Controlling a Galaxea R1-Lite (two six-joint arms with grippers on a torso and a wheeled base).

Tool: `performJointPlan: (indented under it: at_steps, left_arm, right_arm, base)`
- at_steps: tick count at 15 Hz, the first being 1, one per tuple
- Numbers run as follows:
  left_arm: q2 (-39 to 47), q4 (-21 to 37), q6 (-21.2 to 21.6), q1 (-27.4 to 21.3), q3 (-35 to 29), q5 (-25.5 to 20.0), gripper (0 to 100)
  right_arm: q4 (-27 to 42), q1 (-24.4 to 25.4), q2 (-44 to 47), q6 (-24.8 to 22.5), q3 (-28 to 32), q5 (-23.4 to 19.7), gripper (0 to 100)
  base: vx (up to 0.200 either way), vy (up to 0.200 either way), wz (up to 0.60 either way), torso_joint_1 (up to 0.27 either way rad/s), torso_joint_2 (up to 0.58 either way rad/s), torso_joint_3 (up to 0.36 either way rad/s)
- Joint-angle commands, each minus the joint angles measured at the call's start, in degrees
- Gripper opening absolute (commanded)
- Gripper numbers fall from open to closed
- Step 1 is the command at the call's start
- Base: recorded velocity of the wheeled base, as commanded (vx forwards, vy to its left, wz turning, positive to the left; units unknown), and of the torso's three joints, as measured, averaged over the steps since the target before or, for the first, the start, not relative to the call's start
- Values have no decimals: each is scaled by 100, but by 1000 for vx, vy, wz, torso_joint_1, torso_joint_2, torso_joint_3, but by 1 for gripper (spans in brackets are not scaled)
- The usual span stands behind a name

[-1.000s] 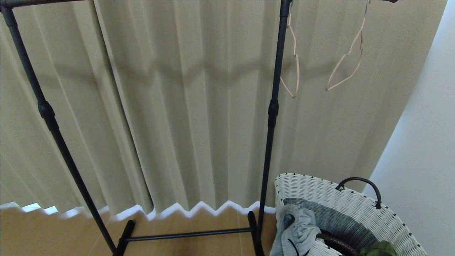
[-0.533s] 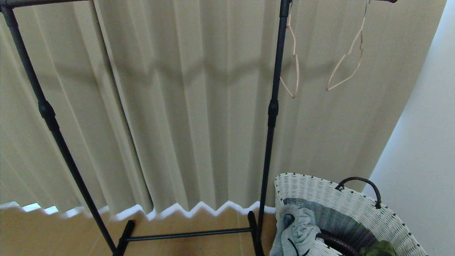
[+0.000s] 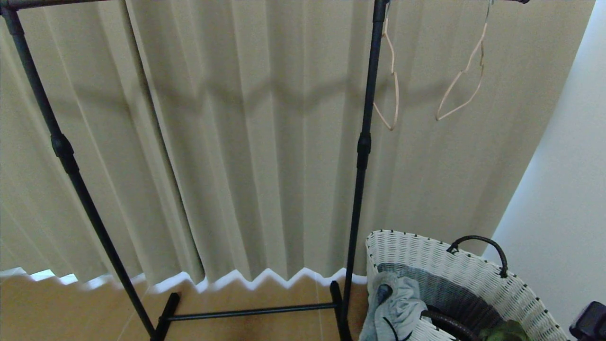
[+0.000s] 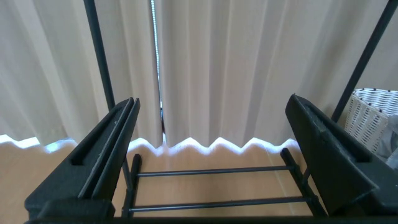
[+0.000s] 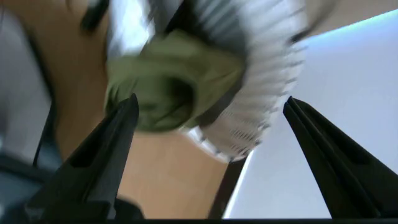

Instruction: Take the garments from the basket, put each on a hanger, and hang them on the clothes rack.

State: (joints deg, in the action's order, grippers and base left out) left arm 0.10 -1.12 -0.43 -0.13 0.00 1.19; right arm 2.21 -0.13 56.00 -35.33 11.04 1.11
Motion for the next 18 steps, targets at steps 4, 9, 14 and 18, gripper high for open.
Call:
performJointPlan:
  at_steps: [4, 9, 14, 18]
  left_arm:
    - [-1, -2, -1, -4, 0, 4, 100]
    - [-1, -2, -1, 5, 0, 4, 100]
    - [-1, -2, -1, -4, 0, 4, 100]
    - [-1, -2, -1, -4, 0, 4, 100]
  right_arm:
    - [-449, -101, 2239, -378, 56, 91, 100]
    - [-1662, -470, 3347, -440, 56, 399, 100]
    - [-2172, -716, 3505, -747, 38, 399, 0]
    - [-2312, -725, 3197, -703, -32, 337, 0]
  base:
    - [0, 0, 0, 0, 0, 0]
    - [0, 0, 0, 0, 0, 0]
    - [0, 0, 0, 0, 0, 0]
    - [0, 0, 0, 0, 0, 0]
